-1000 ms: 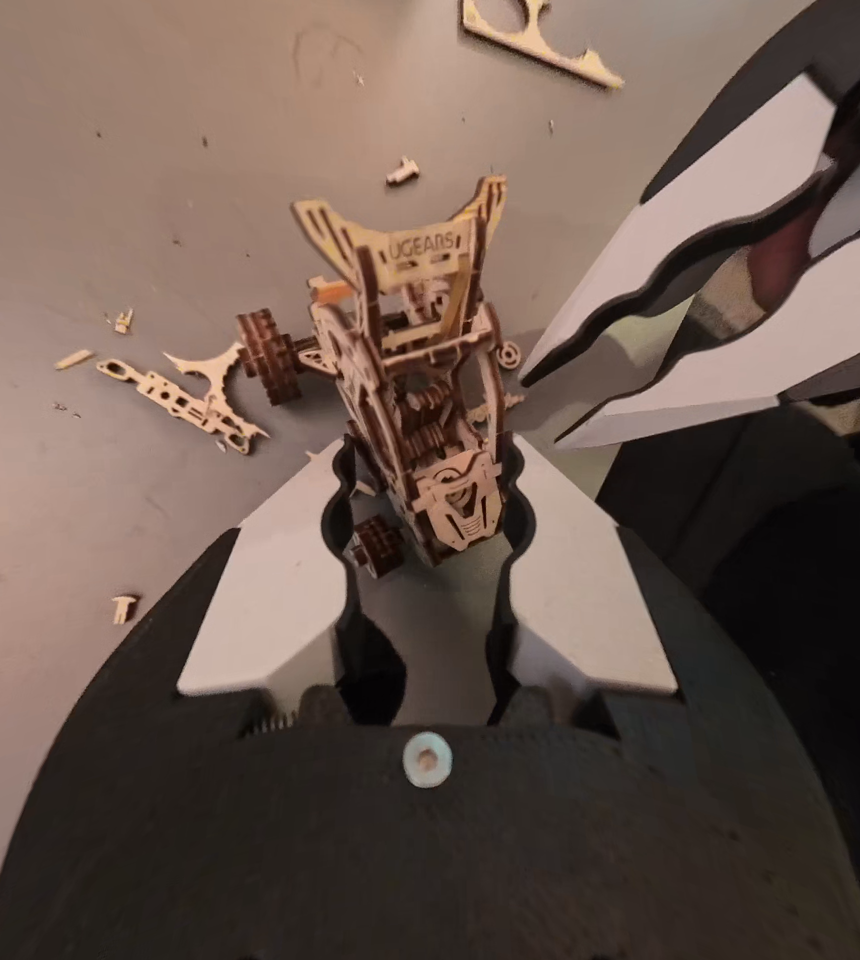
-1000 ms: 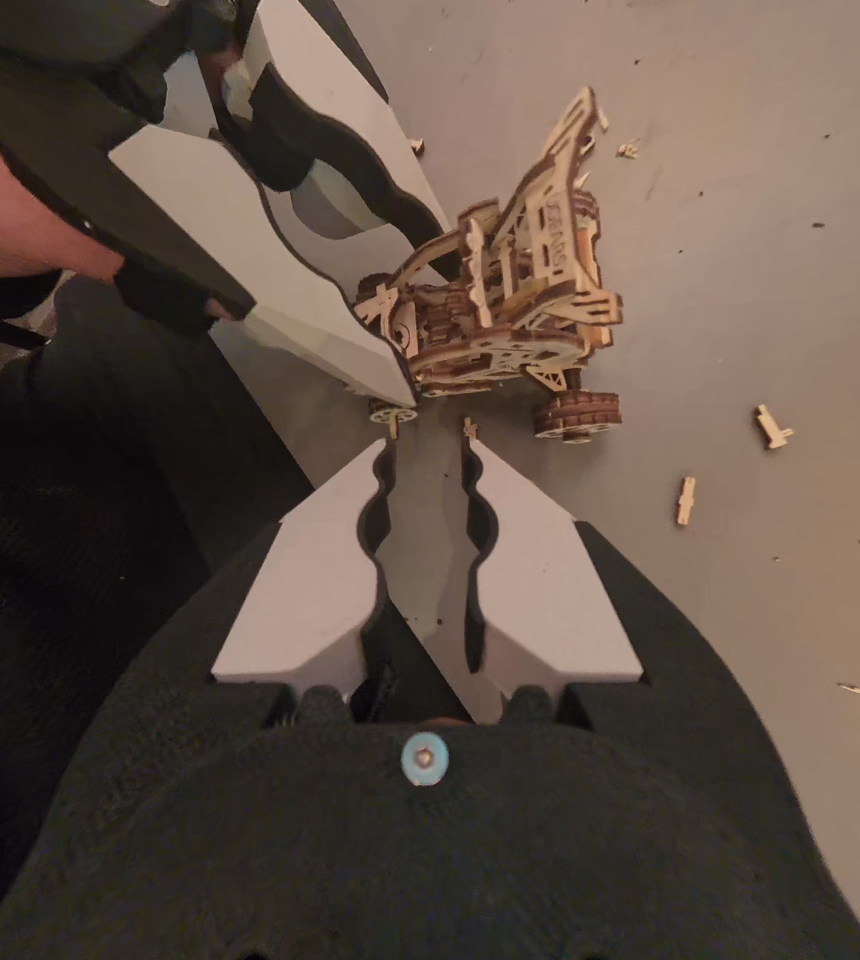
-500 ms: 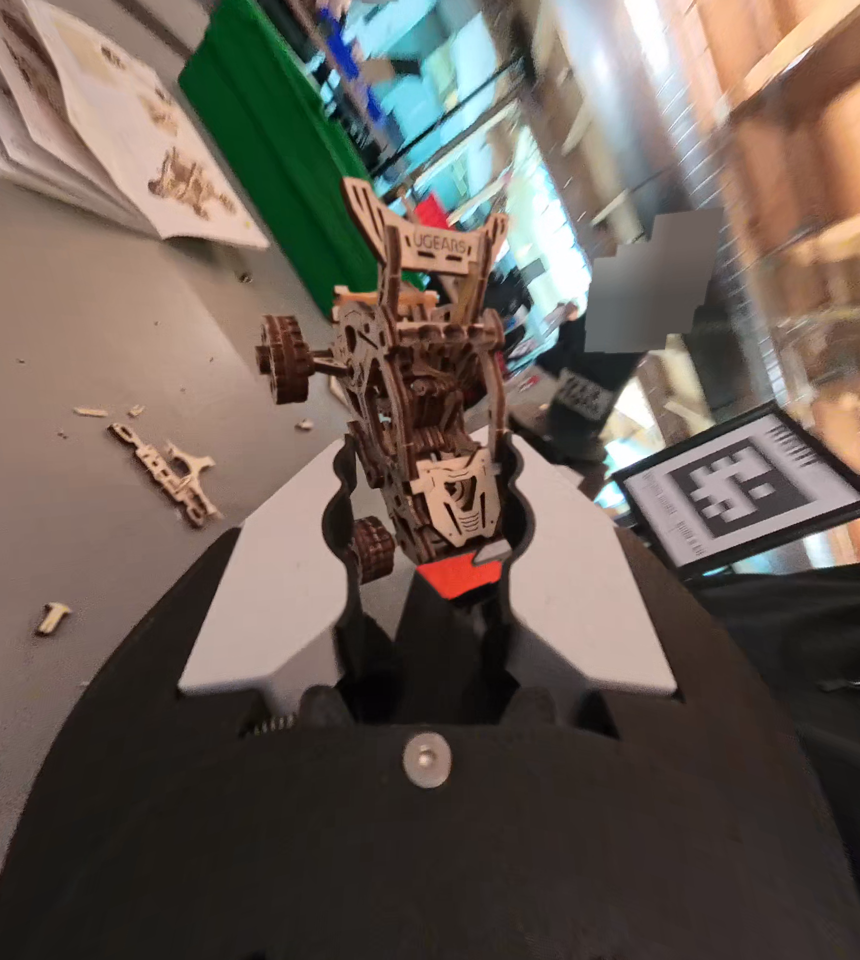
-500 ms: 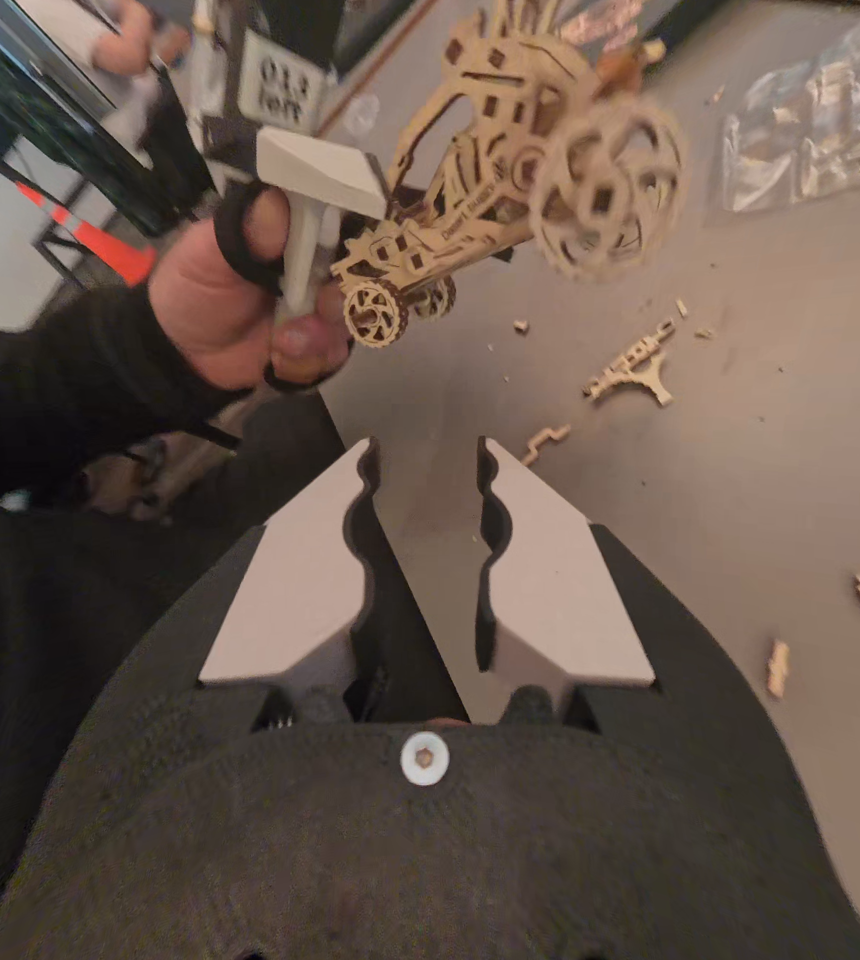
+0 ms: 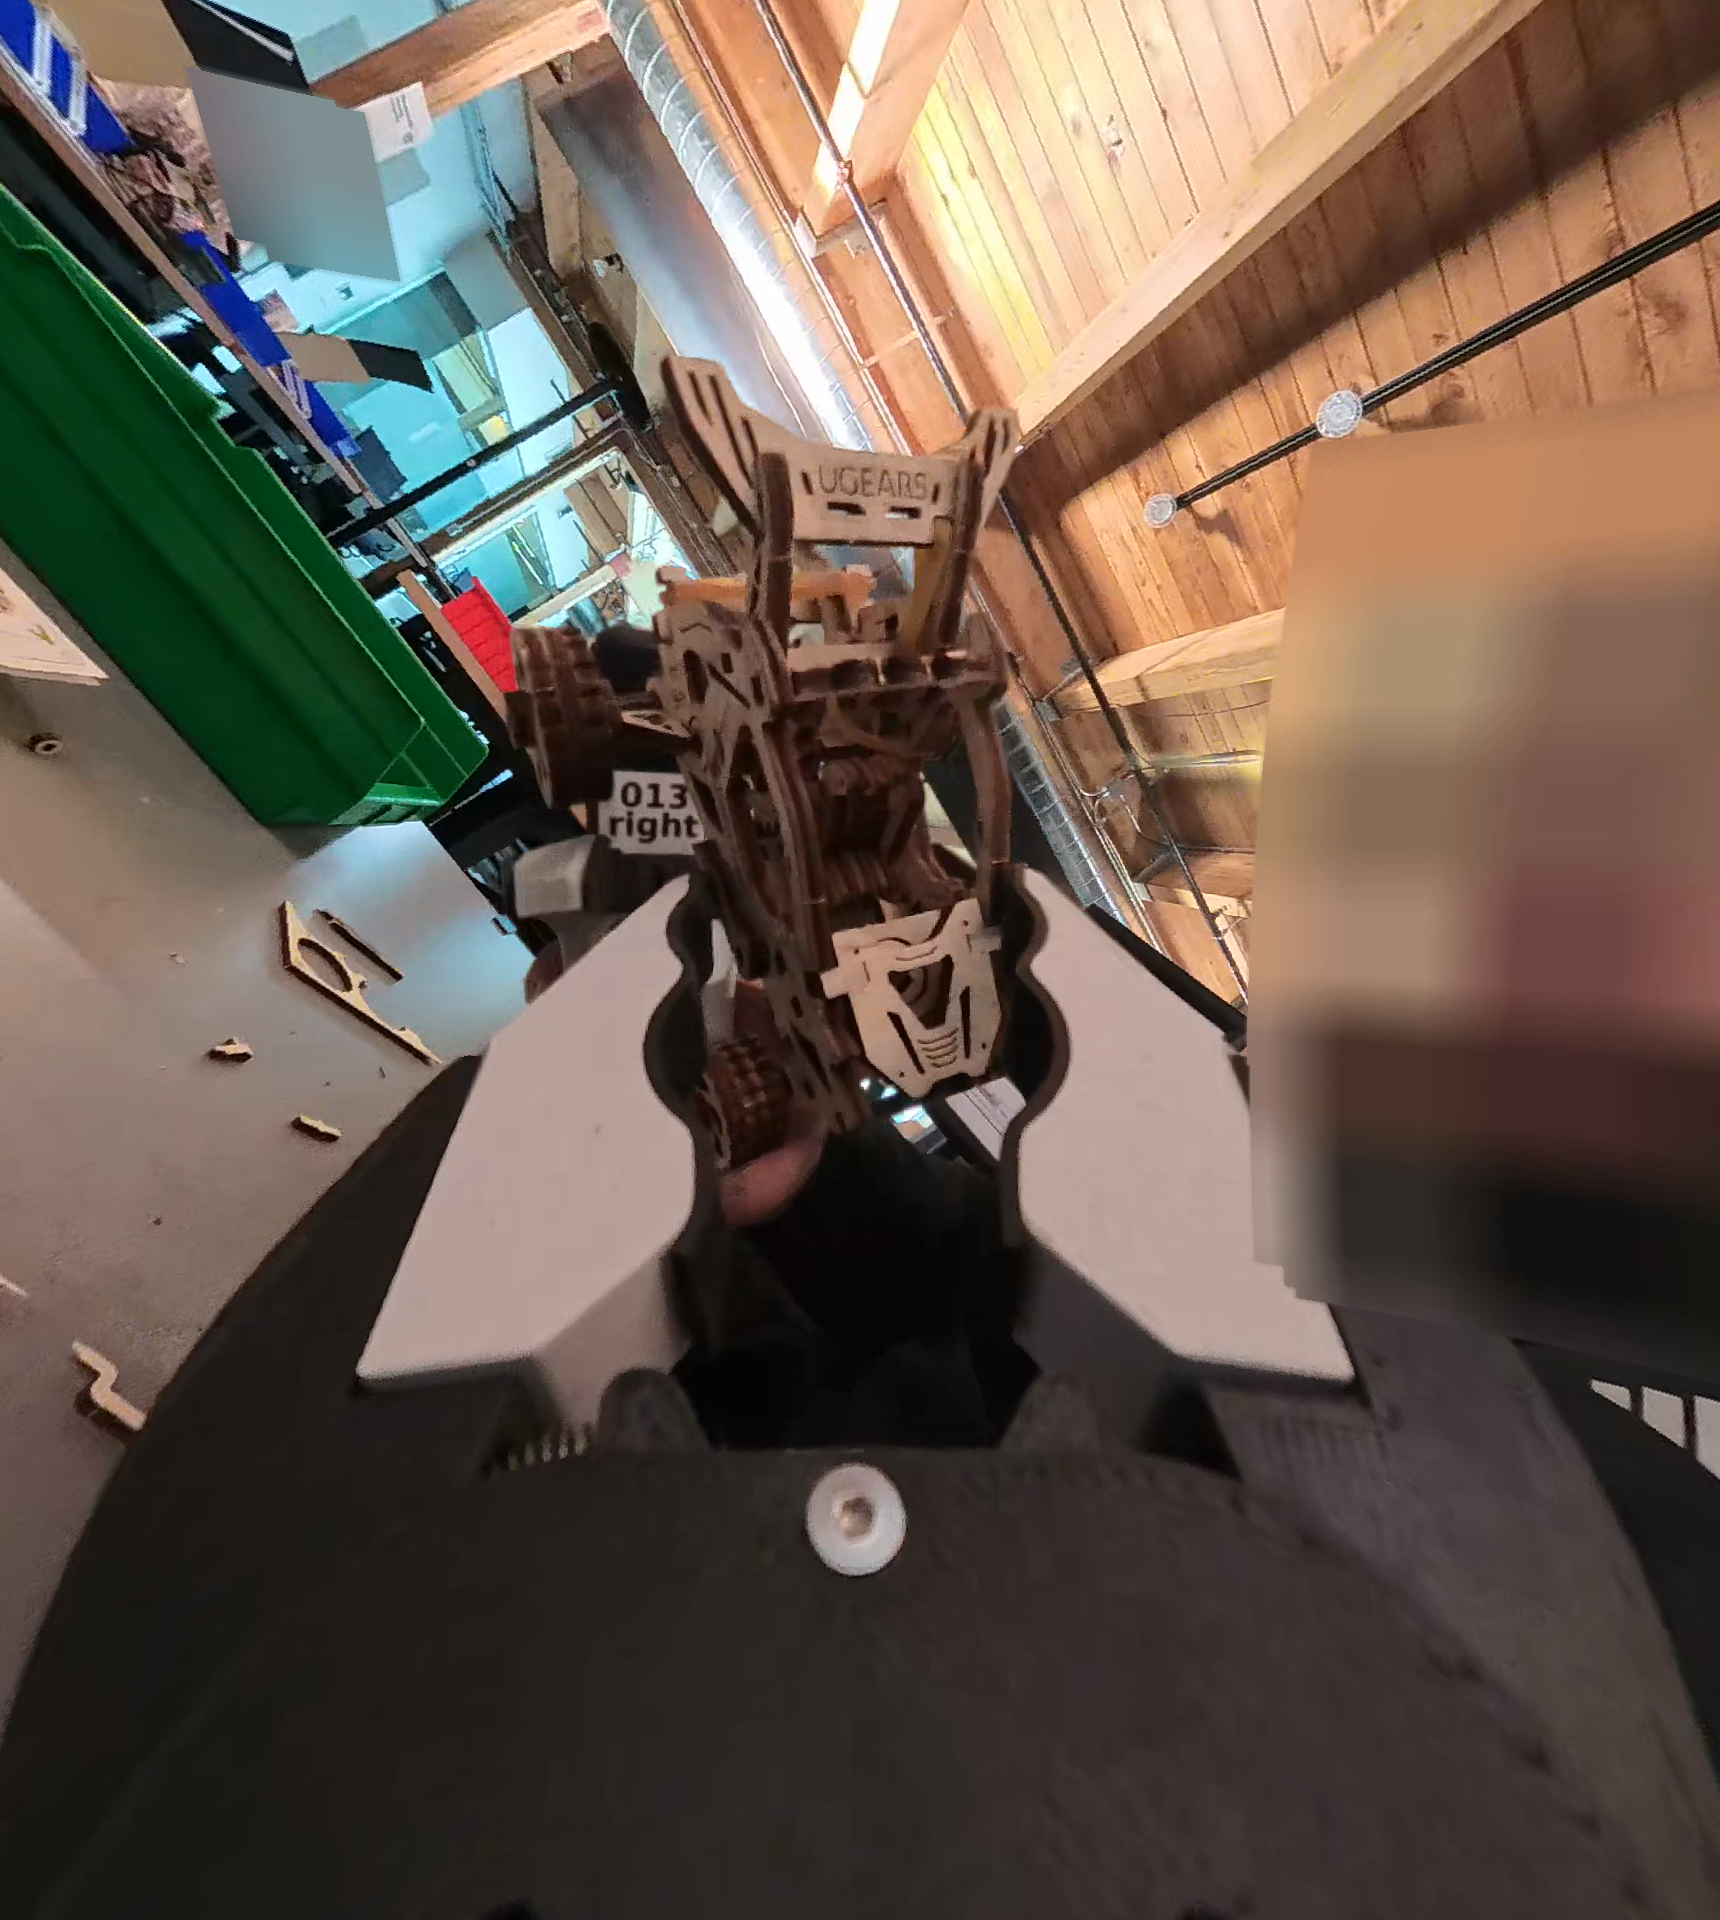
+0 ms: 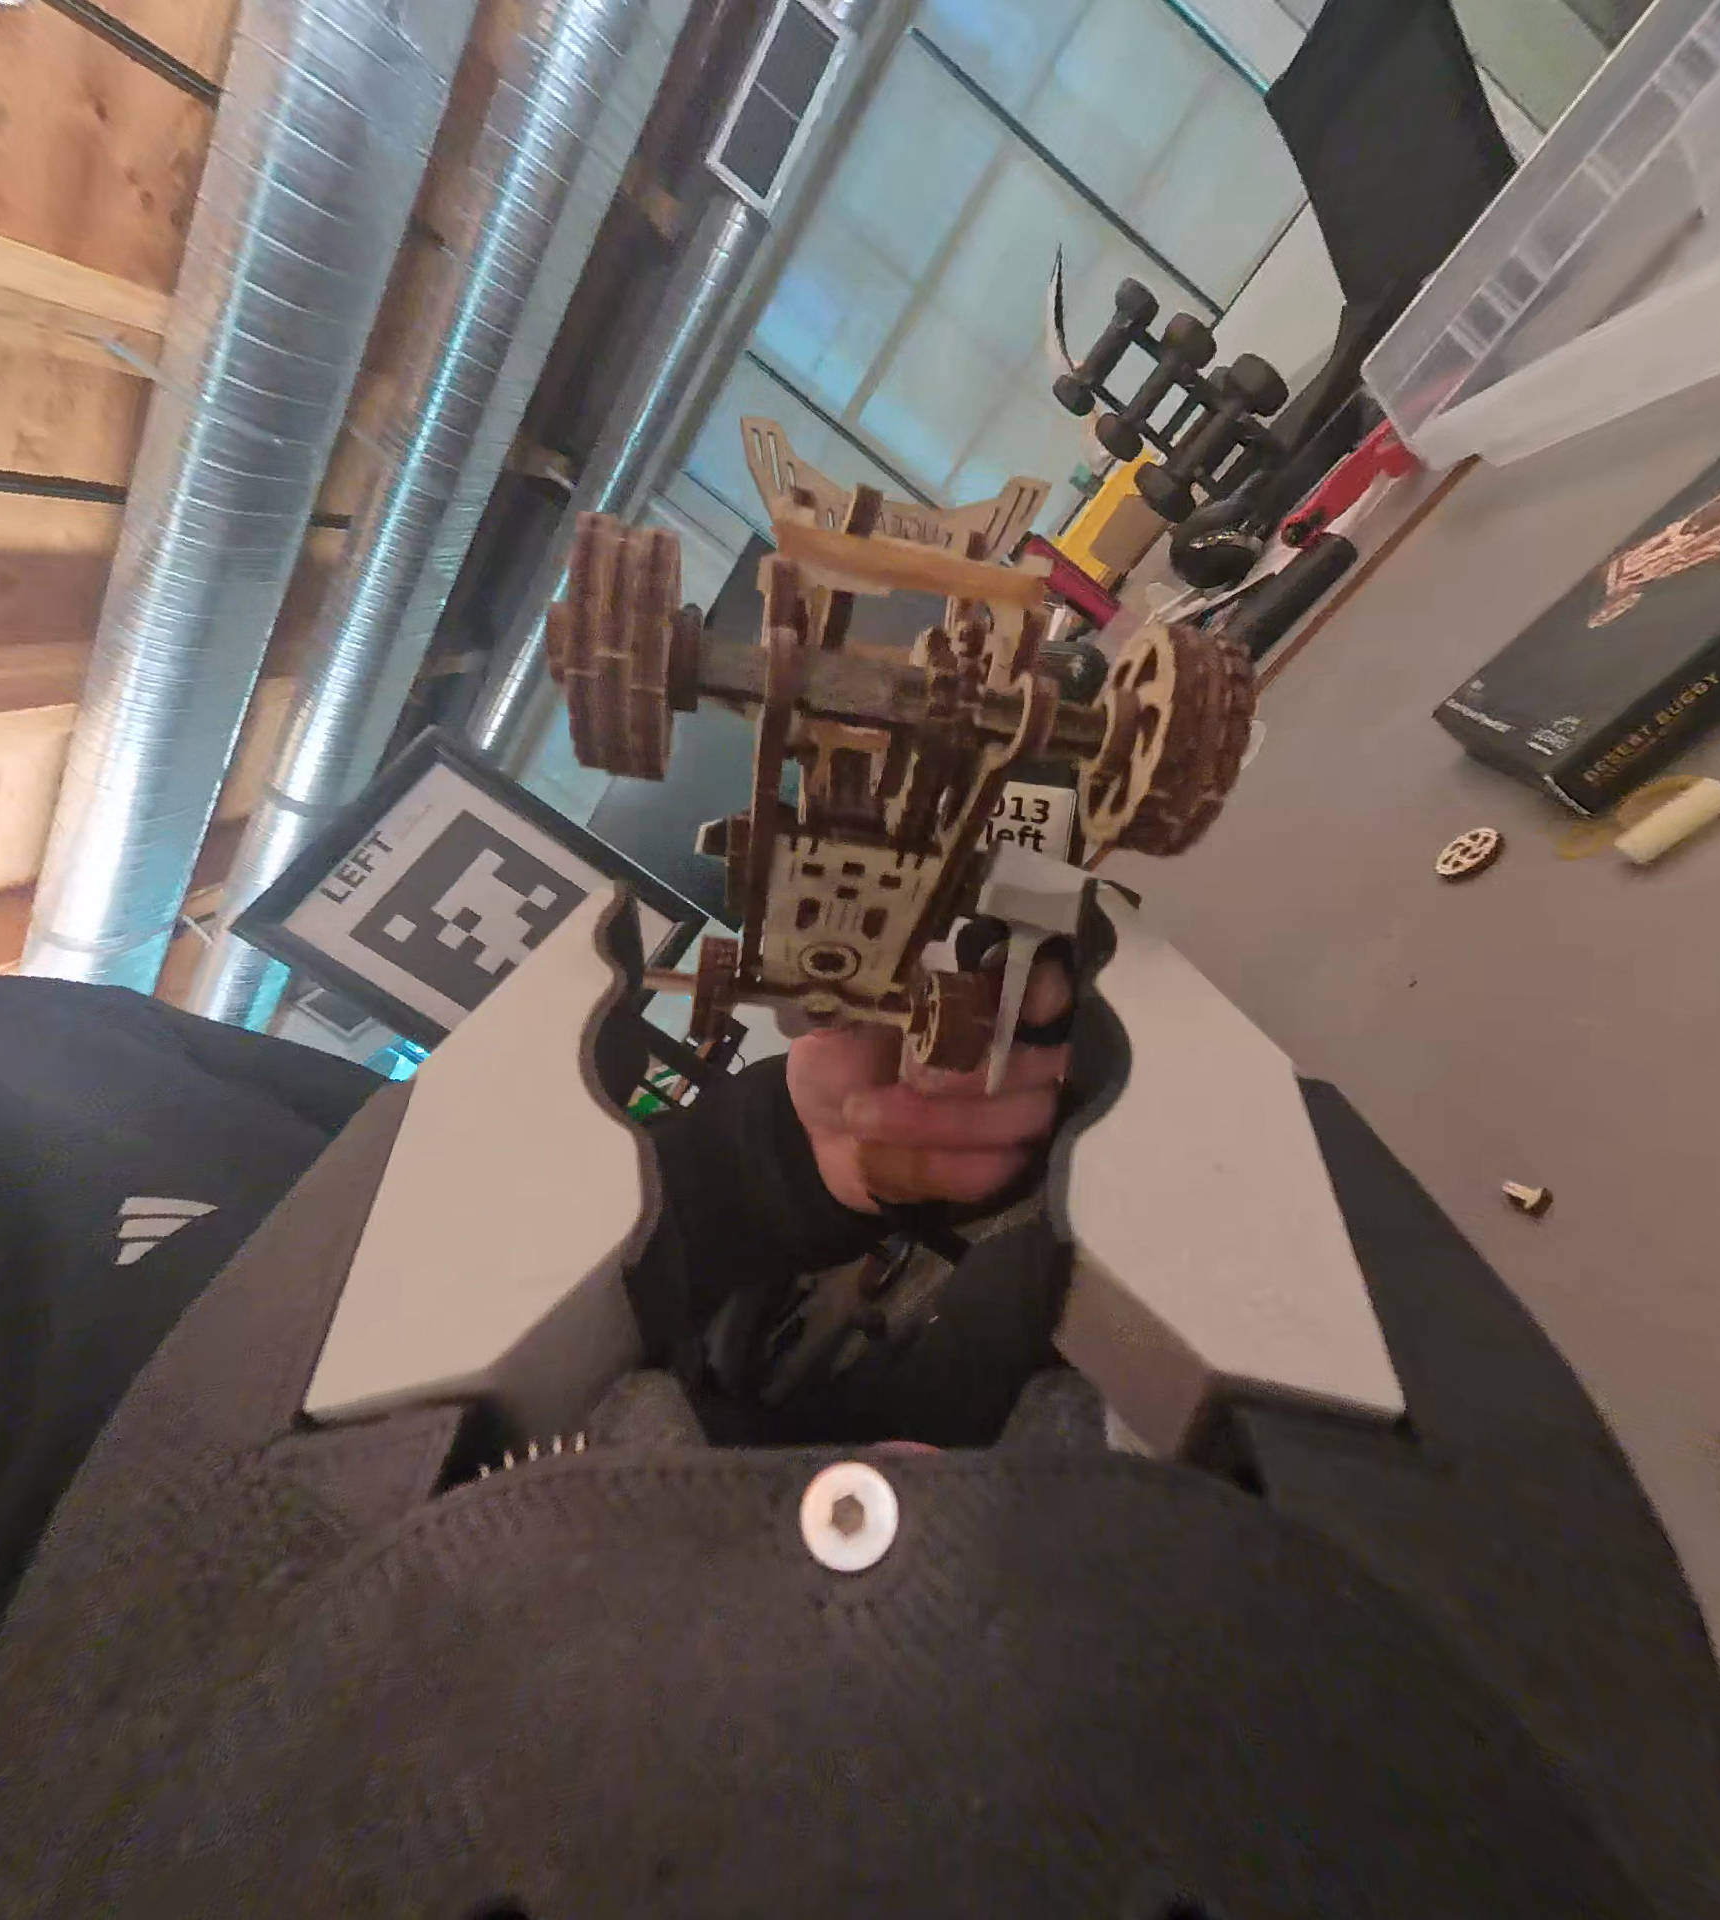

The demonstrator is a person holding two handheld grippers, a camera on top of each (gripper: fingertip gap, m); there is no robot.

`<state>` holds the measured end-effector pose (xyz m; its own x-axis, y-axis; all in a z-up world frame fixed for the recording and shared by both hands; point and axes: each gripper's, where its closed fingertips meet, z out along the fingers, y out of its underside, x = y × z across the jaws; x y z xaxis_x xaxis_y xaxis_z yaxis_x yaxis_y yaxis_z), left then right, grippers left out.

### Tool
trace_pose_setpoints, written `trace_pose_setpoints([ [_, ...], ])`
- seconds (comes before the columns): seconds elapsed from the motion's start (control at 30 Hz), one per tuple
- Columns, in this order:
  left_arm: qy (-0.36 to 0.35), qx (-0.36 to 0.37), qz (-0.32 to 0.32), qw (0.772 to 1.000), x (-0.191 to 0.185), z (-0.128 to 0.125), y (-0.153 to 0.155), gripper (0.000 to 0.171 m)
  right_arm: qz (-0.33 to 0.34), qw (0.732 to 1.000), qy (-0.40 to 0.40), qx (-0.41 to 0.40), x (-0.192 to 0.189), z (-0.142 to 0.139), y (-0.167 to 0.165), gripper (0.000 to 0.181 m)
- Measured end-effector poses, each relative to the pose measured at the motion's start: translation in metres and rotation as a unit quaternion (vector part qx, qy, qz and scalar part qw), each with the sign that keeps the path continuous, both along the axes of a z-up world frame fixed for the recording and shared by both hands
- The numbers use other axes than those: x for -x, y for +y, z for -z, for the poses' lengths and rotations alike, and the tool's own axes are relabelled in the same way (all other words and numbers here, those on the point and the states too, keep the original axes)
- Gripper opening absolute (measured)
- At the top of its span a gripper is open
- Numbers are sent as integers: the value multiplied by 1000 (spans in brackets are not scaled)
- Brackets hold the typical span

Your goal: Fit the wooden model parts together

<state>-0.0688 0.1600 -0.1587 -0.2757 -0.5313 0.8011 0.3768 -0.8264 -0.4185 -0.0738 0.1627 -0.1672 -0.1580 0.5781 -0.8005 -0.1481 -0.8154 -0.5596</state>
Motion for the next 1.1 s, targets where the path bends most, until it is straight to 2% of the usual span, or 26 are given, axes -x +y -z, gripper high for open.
trace_pose_setpoints([
  [0.13, 13, -5, 8, 1000, -3, 10, -3, 58, -7, 999, -30, -9, 13, 3, 0, 66],
  [0.2, 10, 1, 12, 1000, -1, 14, -3, 52, 3, 999, -48, -16, 15, 5, 5, 52],
  [0.3, 4, 9, 16, 1000, 4, 19, -3, 52, 9, 998, -67, -14, 20, 8, 11, 52],
  [0.37, -8, 11, 13, 1000, 11, 18, -2, 64, 10, 996, -87, -23, 24, 9, 12, 51],
  [0.53, -7, -1, 50, 999, 7, 16, -14, 90, 19, 991, -122, -55, 35, 6, 14, 52],
  [0.63, -7, 1, 62, 998, 2, 19, -16, 84, 20, 991, -122, -55, 40, 6, 13, 51],
  [0.8, -29, 16, 51, 998, 6, 22, -12, 86, 35, 992, -114, -48, 39, 8, 17, 51],
  [0.83, -20, 26, 43, 999, 5, 28, -9, 99, 40, 993, -105, -43, 37, 7, 19, 52],
  [0.87, -11, 33, 37, 999, 3, 34, -8, 104, 45, 994, -92, -38, 35, 4, 21, 51],
  [0.97, -19, 52, 32, 998, -2, 39, -10, 106, 61, 993, -94, -41, 30, 2, 28, 51],
  [1.03, -27, 49, 54, 997, -11, 35, -14, 110, 61, 994, -88, -35, 29, 2, 28, 51],
  [1.1, -40, 44, 61, 996, -15, 29, -14, 95, 61, 993, -93, -46, 30, 4, 27, 52],
])
